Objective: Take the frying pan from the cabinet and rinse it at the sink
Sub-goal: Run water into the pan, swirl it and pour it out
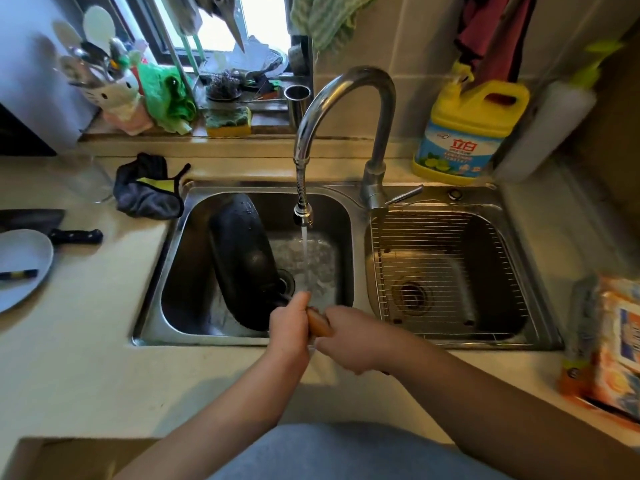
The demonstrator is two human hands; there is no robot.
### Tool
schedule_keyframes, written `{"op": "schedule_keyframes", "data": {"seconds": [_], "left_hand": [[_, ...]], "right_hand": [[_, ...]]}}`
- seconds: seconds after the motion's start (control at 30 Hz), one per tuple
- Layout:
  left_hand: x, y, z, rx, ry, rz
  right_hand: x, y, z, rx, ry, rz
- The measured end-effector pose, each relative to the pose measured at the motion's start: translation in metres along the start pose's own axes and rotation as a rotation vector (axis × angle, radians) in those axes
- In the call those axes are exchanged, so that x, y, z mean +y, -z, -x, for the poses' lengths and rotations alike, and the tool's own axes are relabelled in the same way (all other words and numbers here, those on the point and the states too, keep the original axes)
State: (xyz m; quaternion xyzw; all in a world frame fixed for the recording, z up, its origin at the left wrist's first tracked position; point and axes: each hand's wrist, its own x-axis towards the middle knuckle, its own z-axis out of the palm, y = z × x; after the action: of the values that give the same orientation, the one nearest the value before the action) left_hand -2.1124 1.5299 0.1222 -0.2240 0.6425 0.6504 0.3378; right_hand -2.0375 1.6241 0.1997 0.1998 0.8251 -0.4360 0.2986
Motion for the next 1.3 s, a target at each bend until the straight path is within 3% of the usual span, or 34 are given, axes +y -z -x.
{"op": "schedule_keyframes", "data": {"seconds": [0.2,0.7,1.07,1.3], "left_hand": [[0.008,-0.005,-0.001,-0.046,-0.016,-0.041],[0.019,-0.022,-0.01,-0.125,-0.039,-0.152],[0.033,-0.036,-0.025,-0.02,-0.089,-0.329],[0.055,-0.043,-0.018,-0.007,-0.152,-0.553]], "right_hand": [[0.006,0.02,-0.012,-0.076,0.051,-0.118],[0.034,0.038,-0.027,-0.25,-0.125,-0.956],[0.031,0.033,-0.033,-0.33,-0.264,-1.404],[0.019,0.029,-0.028,-0.332,-0.204,-1.625]]}}
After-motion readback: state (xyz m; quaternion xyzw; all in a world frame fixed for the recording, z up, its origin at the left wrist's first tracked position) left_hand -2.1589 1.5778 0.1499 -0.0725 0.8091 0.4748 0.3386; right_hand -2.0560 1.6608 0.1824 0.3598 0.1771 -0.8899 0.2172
